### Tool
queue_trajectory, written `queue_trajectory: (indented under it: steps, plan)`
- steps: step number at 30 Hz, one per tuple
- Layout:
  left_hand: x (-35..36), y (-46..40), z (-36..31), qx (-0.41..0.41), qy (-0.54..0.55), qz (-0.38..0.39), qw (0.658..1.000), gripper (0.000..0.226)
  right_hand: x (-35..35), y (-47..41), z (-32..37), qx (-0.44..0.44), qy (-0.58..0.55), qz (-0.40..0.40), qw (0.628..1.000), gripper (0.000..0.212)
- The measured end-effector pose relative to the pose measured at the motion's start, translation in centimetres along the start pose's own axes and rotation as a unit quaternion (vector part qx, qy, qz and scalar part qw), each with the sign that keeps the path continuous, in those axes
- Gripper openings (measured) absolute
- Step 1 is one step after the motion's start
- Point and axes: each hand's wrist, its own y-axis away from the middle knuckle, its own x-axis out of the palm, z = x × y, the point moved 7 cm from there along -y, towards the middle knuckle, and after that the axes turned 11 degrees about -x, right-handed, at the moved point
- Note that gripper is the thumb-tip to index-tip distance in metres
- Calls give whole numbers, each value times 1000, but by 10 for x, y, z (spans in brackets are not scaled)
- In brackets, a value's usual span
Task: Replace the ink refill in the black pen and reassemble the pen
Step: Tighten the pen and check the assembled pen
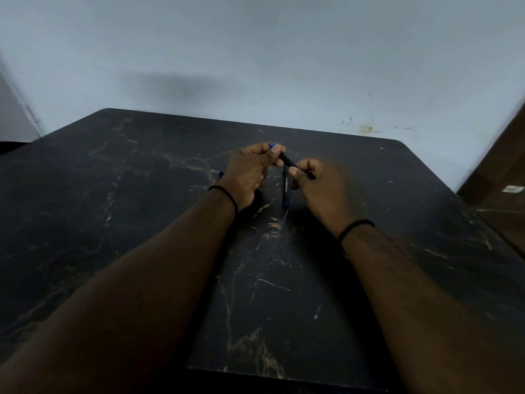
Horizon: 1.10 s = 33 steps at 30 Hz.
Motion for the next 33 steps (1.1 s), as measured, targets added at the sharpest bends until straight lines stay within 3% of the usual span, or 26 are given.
queue_trajectory:
  steps: [13,15,17,18,20,22,27,33]
  plan:
    - [-6,-5,-1,3,13,10,1000,18,-4,2,1,18,-34,-9,999,9]
    - [-10,-2,-4,5,24,-32,999,18,-5,2,0,14,-30,-24,999,11]
    - [-24,3,-15,38,-1,-142,989,28,-8,2,-1,13,-26,-39,999,17]
    - [-35,8,-24,69,-65,-217,971,34,-9,2,-1,12,-23,-44,999,19]
    - [-52,17,-40,112,-236,-346,901,47,-10,2,-2,4,-14,-46,999,17]
    - [-61,21,-46,86,-362,-397,839,48,-9,2,-2,-1,-9,-44,999,13]
    - [-59,9,-29,-57,-587,-309,746,42,-9,2,-5,-10,17,-45,999,12]
    - [-51,10,-30,-56,-670,-264,692,33,-6,2,-8,-5,13,-42,999,15]
